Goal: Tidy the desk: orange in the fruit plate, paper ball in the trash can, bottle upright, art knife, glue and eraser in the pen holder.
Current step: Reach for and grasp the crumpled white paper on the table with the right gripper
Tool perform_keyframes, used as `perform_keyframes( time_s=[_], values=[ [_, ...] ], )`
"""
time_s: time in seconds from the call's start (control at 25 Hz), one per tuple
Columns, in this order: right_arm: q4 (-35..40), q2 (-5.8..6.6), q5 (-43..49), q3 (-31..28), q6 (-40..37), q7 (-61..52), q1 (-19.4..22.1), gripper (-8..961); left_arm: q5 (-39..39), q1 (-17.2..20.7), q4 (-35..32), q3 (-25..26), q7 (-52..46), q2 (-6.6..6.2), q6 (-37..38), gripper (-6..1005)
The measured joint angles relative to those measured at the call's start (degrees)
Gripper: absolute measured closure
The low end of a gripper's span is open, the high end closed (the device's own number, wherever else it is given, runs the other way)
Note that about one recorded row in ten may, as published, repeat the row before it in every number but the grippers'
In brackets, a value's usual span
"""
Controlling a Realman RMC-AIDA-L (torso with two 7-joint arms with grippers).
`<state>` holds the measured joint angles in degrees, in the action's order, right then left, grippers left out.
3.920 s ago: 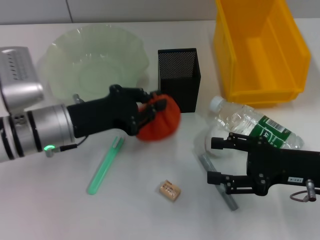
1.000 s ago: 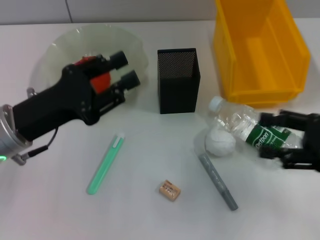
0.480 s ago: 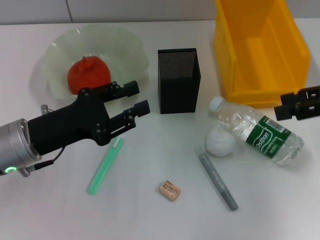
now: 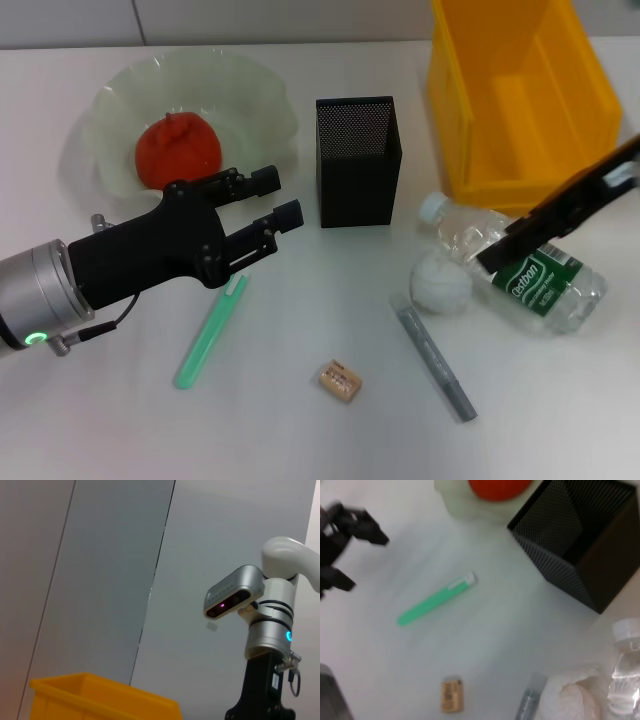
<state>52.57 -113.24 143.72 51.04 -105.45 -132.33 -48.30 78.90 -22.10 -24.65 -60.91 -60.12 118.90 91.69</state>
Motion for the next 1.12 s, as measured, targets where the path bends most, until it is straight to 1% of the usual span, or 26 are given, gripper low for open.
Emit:
perform_keyframes(
  time_s=[0.08, 0.12, 0.16, 0.28, 0.52, 0.56, 0.72, 1.12],
  values=[
    [-1.5, -0.7, 1.3, 2.4, 2.1, -0.2, -1.5, 125, 0.0, 0.0, 0.1, 0.0, 0.0, 0.01, -0.1, 506],
    [-2.9, -1.46, 2.4, 5.2, 4.3, -0.6, -2.9, 125, 0.0, 0.0, 0.2, 0.0, 0.0, 0.02, -0.1, 506],
    [-2.9, -1.46, 2.4, 5.2, 4.3, -0.6, -2.9, 125, 0.0, 0.0, 0.4, 0.0, 0.0, 0.02, -0.2, 506],
    [-4.5, -2.41, 3.0, 8.7, 7.2, -1.0, -4.2, 124, 0.0, -0.5, 1.4, 0.0, 0.5, 0.02, -0.2, 506],
    [-6.1, -4.55, 4.5, 12.6, 11.7, -1.0, -5.8, 124, 0.0, -1.4, 3.1, 0.0, 2.4, 0.02, -0.2, 506],
    [-6.1, -4.55, 4.5, 12.6, 11.7, -1.0, -5.8, 124, 0.0, -1.4, 3.1, 0.0, 2.4, 0.02, -0.2, 506],
    [-6.8, -5.45, 4.5, 13.7, 14.7, -0.8, -5.3, 125, 0.0, -1.6, 3.1, 0.2, 2.4, 0.01, -0.3, 506],
    [-9.6, -5.66, 5.1, 15.1, 18.1, -0.5, -5.2, 126, -0.1, -2.1, 3.1, 0.1, 2.3, 0.1, -0.8, 506]
  ],
)
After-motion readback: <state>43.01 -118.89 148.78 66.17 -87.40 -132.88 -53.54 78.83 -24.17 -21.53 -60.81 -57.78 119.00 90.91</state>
